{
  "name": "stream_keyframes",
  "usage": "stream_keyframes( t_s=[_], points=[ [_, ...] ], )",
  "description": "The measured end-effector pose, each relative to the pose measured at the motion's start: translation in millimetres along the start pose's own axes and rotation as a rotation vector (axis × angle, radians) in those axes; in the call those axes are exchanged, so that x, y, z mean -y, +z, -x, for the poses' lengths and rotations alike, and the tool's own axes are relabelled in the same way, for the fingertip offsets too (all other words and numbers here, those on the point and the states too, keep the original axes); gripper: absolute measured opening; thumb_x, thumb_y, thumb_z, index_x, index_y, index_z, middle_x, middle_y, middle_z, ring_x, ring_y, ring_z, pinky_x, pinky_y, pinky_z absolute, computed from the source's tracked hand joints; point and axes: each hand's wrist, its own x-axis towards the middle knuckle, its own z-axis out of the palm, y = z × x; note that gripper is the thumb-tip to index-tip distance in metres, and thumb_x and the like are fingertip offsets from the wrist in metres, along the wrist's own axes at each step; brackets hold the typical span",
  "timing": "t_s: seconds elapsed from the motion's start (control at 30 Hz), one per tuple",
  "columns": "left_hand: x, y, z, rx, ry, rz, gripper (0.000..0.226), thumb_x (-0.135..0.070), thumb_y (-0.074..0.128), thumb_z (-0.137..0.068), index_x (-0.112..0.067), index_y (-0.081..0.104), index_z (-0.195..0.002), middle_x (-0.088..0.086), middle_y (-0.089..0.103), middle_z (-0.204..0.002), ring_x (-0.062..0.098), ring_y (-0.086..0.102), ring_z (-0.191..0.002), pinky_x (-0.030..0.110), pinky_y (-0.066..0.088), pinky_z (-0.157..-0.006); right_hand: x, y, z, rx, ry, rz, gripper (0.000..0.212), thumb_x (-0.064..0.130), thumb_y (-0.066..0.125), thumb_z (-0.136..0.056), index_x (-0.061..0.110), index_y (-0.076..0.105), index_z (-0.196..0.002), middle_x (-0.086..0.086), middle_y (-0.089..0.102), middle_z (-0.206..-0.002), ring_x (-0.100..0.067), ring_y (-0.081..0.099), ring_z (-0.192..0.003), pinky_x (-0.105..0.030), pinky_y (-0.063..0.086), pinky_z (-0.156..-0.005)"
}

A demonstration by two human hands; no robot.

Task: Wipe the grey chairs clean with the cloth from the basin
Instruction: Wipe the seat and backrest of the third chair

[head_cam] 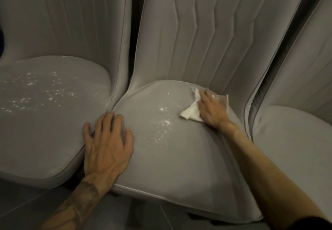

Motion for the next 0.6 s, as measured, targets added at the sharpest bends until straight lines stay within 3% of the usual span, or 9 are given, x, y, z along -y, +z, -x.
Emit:
stream_keyframes(
  t_s=[0.07,0.13,0.2,0.27,0.33,0.4,0.5,0.6],
  points=[
    [1.2,-0.5,-0.1,-0.004,0.003,0.005,0.051,-0.038,0.036,-0.099,-0.01,0.059,-0.135,0.019,0.057,-0.143,0.037,0.054,-0.133,0.066,0.03,-0.116,34.8,14.9,8.0,0.03,-0.171,-0.009,0.054,0.03,0.029,-0.111,0.013,0.026,-0.162,-0.015,0.023,-0.17,-0.037,0.031,-0.152,-0.043,0.022,-0.122],
    [2.5,-0.2,0.6,-0.005,0.012,0.006,0.051,-0.038,0.036,-0.1,-0.01,0.058,-0.135,0.018,0.057,-0.143,0.036,0.054,-0.134,0.066,0.03,-0.116,49.1,29.0,32.8,0.096,-0.375,-0.031,0.059,0.041,0.023,-0.109,0.023,0.019,-0.165,-0.006,0.014,-0.173,-0.031,0.022,-0.158,-0.04,0.022,-0.127],
    [2.9,-0.2,0.3,-0.002,0.009,0.011,0.051,-0.039,0.036,-0.1,-0.01,0.059,-0.135,0.018,0.058,-0.143,0.036,0.054,-0.135,0.066,0.03,-0.116,32.2,24.7,38.2,0.142,-0.444,-0.03,0.058,0.045,0.021,-0.111,0.03,0.011,-0.166,0.001,0.006,-0.175,-0.021,0.012,-0.16,-0.032,0.014,-0.129],
    [1.3,-1.2,-0.3,0.012,0.007,0.011,0.052,-0.039,0.035,-0.1,-0.01,0.059,-0.136,0.018,0.058,-0.143,0.036,0.054,-0.135,0.066,0.03,-0.116,1.1,12.8,17.2,0.118,-0.31,-0.026,0.056,0.035,0.029,-0.113,0.025,0.013,-0.166,-0.004,0.007,-0.174,-0.023,0.013,-0.161,-0.029,0.011,-0.13],
    [0.1,-2.9,-0.3,0.03,-0.001,0.005,0.053,-0.039,0.035,-0.1,-0.01,0.06,-0.136,0.018,0.058,-0.144,0.036,0.053,-0.135,0.067,0.03,-0.117,-16.8,-1.7,-11.2,0.081,-0.081,-0.02,0.055,0.029,0.031,-0.113,0.017,0.016,-0.165,-0.011,0.01,-0.174,-0.029,0.016,-0.16,-0.036,0.014,-0.13],
    [-0.8,-4.9,-1.1,0.047,-0.008,0.01,0.055,-0.039,0.034,-0.099,-0.009,0.06,-0.137,0.018,0.057,-0.145,0.036,0.053,-0.136,0.067,0.029,-0.117,2.3,-6.1,-24.9,0.053,-0.009,-0.002,0.054,0.026,0.03,-0.113,0.012,0.018,-0.164,-0.016,0.013,-0.172,-0.033,0.019,-0.158,-0.04,0.015,-0.128],
    [-1.4,-6.6,-1.1,0.057,-0.01,0.017,0.055,-0.039,0.035,-0.099,-0.008,0.06,-0.137,0.019,0.058,-0.145,0.036,0.054,-0.136,0.067,0.03,-0.117,56.8,17.1,-5.4,0.054,-0.274,0.005,0.054,0.026,0.034,-0.112,0.013,0.023,-0.163,-0.012,0.02,-0.171,-0.033,0.029,-0.154,-0.04,0.019,-0.123],
    [-0.6,-7.7,0.1,0.061,0.001,0.017,0.056,-0.039,0.034,-0.099,-0.006,0.061,-0.137,0.021,0.058,-0.145,0.038,0.055,-0.136,0.068,0.031,-0.116,64.0,31.2,29.4,0.14,-0.547,-0.027,0.057,0.036,0.029,-0.111,0.021,0.018,-0.165,-0.007,0.014,-0.174,-0.027,0.021,-0.159,-0.036,0.019,-0.129]
  ],
)
